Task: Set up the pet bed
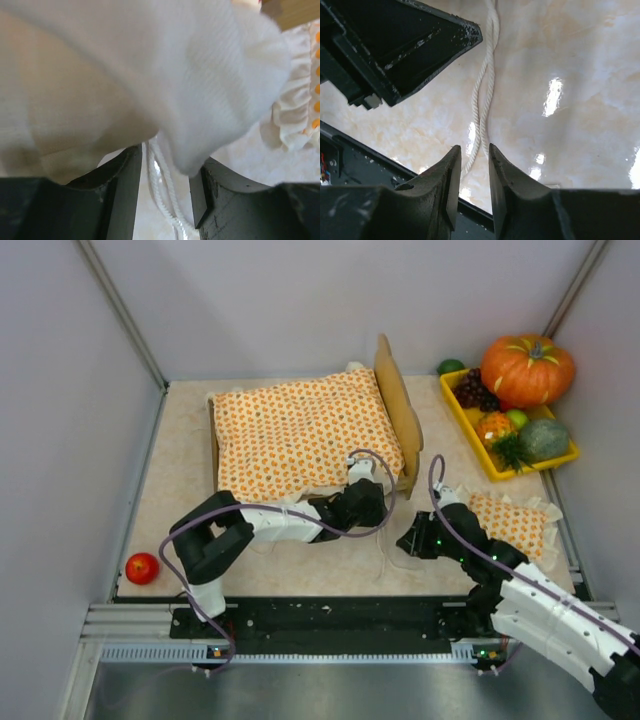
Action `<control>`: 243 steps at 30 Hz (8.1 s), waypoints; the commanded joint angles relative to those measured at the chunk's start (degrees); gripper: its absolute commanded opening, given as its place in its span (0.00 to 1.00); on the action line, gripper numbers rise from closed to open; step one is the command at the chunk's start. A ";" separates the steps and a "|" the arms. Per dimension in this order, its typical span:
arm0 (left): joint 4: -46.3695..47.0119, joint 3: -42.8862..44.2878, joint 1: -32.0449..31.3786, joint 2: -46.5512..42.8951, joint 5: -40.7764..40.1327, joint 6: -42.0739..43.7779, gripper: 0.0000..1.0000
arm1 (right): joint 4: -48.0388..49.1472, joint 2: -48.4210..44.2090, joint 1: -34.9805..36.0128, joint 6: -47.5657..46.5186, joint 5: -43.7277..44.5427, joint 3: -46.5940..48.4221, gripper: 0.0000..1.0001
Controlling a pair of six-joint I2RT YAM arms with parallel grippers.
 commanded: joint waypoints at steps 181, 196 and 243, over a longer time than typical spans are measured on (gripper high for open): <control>2.11 -4.78 1.78 -11.48 16.76 7.15 0.00 | 17.45 16.37 -2.19 20.80 11.26 8.56 0.00; 0.88 -3.28 2.05 -11.14 18.79 8.12 0.00 | 37.48 31.14 -2.71 20.80 -0.67 7.16 0.00; 20.12 -19.01 2.14 -11.75 8.68 -1.81 0.41 | 37.06 31.06 -2.89 23.78 -9.21 3.99 0.00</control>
